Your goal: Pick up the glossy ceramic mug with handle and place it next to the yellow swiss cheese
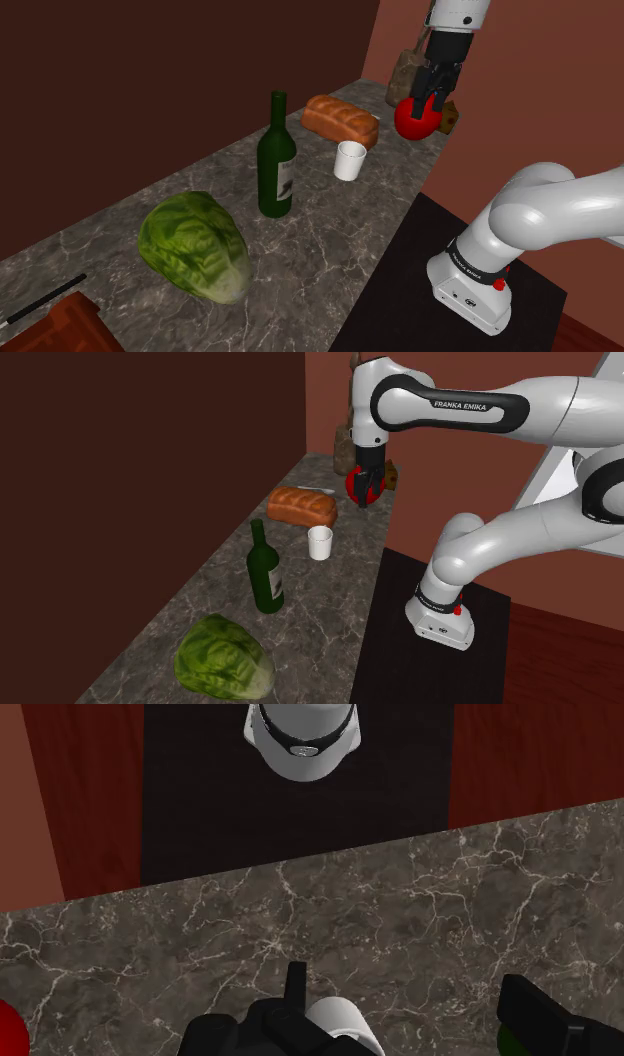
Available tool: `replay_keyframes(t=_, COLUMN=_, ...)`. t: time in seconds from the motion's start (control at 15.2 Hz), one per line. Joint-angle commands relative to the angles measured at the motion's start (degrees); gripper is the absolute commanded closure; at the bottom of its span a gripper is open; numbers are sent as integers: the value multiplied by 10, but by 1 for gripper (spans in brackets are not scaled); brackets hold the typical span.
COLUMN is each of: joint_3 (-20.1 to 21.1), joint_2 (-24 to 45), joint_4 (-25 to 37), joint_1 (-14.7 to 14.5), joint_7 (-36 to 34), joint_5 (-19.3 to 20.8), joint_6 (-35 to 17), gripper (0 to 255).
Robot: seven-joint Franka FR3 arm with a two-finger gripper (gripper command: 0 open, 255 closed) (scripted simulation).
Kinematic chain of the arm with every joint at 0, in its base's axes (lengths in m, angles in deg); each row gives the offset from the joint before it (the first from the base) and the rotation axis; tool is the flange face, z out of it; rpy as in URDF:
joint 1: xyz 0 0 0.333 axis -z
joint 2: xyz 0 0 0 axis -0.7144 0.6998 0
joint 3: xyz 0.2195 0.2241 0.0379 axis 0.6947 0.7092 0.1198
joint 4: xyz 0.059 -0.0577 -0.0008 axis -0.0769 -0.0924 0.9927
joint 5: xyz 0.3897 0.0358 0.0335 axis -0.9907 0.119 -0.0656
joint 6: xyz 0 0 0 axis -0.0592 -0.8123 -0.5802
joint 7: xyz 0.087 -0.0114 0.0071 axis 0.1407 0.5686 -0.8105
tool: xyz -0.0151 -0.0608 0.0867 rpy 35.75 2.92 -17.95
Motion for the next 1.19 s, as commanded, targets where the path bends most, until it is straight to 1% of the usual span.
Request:
replay_keyframes(t=0.0, joint_3=0, joint_2=0, joint_4=0, joint_1=0, joint_7=0, joint_5=0, joint_6=0, gripper=0)
replay_keyframes(t=0.33, joint_3=34, joint_2=59, joint_4=-33, joint_1=-3, joint_7=-20, joint_5=-3, joint_6=-110, gripper=0)
replay_keyframes(t=0.59, joint_3=60, joint_2=122, joint_4=-45, joint_1=-3, joint_7=-40, joint_5=1, joint_6=-198, gripper=0)
replay_keyframes(t=0.86, joint_3=86, joint_2=196, joint_4=-42, joint_1=1, joint_7=-64, joint_5=13, joint_6=-281, gripper=0)
replay_keyframes(t=1.12, joint_3=110, joint_2=279, joint_4=-25, joint_1=8, joint_7=-95, joint_5=39, joint_6=-357, gripper=0)
